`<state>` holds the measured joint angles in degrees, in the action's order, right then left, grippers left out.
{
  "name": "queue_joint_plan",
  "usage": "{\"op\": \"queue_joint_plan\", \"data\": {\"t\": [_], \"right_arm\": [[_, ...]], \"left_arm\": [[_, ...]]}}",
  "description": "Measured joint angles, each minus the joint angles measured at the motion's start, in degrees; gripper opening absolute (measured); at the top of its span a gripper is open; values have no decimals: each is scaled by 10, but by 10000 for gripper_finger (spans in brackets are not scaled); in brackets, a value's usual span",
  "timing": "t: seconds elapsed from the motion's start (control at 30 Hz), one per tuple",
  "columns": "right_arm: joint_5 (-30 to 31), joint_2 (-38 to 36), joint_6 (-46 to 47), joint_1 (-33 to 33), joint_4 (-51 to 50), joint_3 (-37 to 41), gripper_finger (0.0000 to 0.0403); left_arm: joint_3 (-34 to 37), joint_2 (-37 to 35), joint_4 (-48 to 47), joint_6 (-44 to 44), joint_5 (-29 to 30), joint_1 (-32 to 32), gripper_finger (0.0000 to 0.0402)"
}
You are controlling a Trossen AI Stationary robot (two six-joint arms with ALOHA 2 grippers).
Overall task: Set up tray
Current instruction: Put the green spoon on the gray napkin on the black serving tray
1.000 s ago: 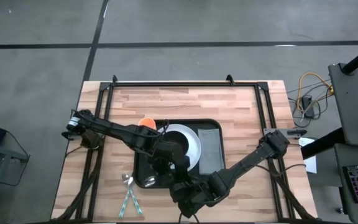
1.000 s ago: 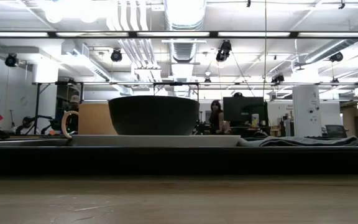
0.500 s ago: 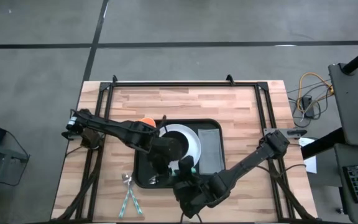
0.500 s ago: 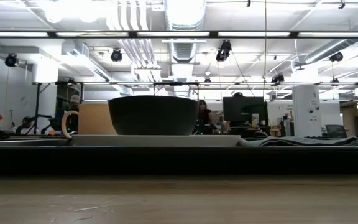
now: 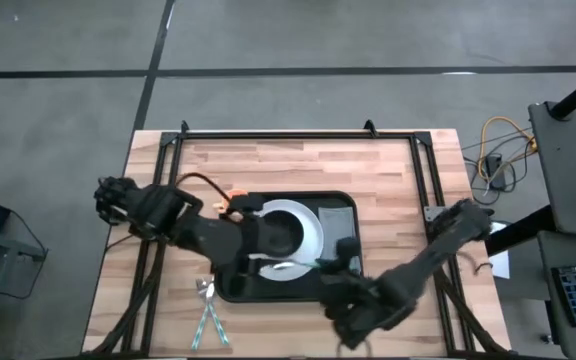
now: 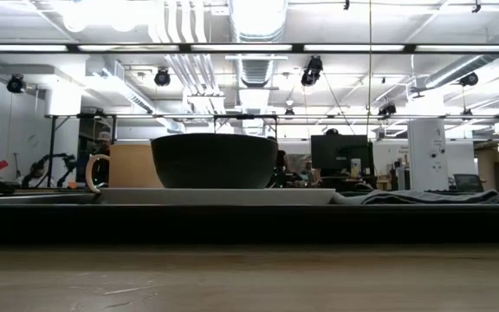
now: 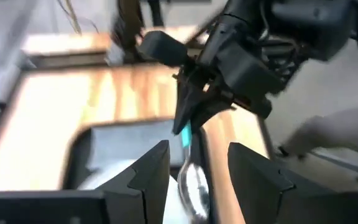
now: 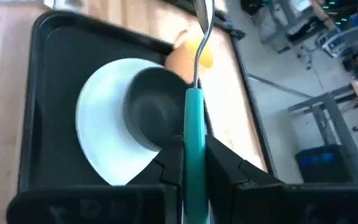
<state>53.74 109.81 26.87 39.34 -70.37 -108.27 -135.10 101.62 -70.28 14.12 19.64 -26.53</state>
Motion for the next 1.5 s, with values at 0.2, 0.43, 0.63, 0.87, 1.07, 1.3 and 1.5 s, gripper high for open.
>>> {"op": "queue_joint_plan", "data": {"t": [0.2, 0.43, 0.63, 0.87, 1.07, 1.3, 1.5], "right_arm": [[67, -142, 89, 44, 55, 152, 29], [108, -270, -112, 53, 387, 317, 29], [71, -345, -306, 53, 676, 421, 29], [-9, -383, -407, 44, 888, 518, 29], [-22, -374, -452, 41, 957, 543, 29], [-64, -366, -492, 41, 1015, 546, 29], [-79, -366, -503, 41, 1023, 536, 29]], "left_arm": [[13, -7, 15, -64, 33, -4, 144], [51, -5, 107, -172, 78, -1, 144], [89, -6, 154, -206, 100, 2, 144], [148, -8, 254, -257, 109, 9, 144], [208, -16, 395, -307, 107, 16, 143], [324, -44, 561, -336, 85, 16, 143], [457, -90, 718, -338, 83, 16, 143]]}}
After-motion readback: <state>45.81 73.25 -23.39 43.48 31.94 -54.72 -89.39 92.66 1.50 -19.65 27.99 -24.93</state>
